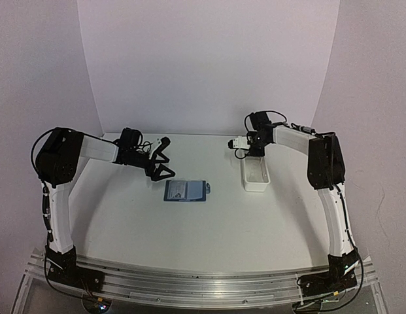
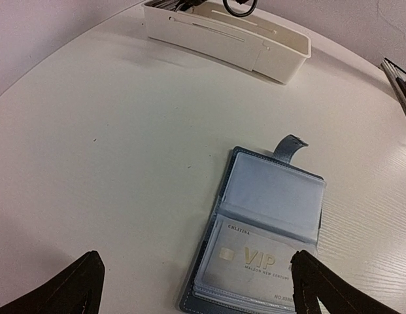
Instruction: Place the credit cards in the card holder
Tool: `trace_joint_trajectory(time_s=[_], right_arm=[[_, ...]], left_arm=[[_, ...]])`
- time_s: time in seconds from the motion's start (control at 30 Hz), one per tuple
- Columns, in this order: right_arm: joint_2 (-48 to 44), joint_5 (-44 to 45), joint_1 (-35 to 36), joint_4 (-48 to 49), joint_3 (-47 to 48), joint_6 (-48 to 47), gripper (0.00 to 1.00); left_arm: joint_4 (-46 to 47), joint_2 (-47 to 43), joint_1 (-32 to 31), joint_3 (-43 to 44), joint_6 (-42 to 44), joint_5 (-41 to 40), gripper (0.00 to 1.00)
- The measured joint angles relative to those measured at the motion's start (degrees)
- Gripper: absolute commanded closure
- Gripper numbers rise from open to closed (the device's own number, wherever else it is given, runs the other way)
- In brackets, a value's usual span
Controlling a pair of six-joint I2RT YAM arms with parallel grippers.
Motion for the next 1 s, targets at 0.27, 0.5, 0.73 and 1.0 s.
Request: trace_joint_trajectory(time_s=[0.27,0.5,0.73,1.0], right_arm=[[-0.07,-0.27,0.00,-1.03,0.34,0.90,1.00],[-0.09,-1.67,0.00,-3.72,1.63,2.70,1.00],[-0.52,-3.40,-0.12,-7.37,2.58,4.70,1.00],[-1.05,-4.40,-0.15,-10.94,4.69,6.38,1.00]], left_arm=[[-0.06,0.00,0.00,0.00,0.26,0.17,0.01],[-0.12,0.00,0.00,0.00,0.44,0.33,0.00],[-0.99,0.00,0.00,0.17,0.96,0.90,0.01],[-2.55,0.00,0.00,0.26,1.81,1.85,0.01]])
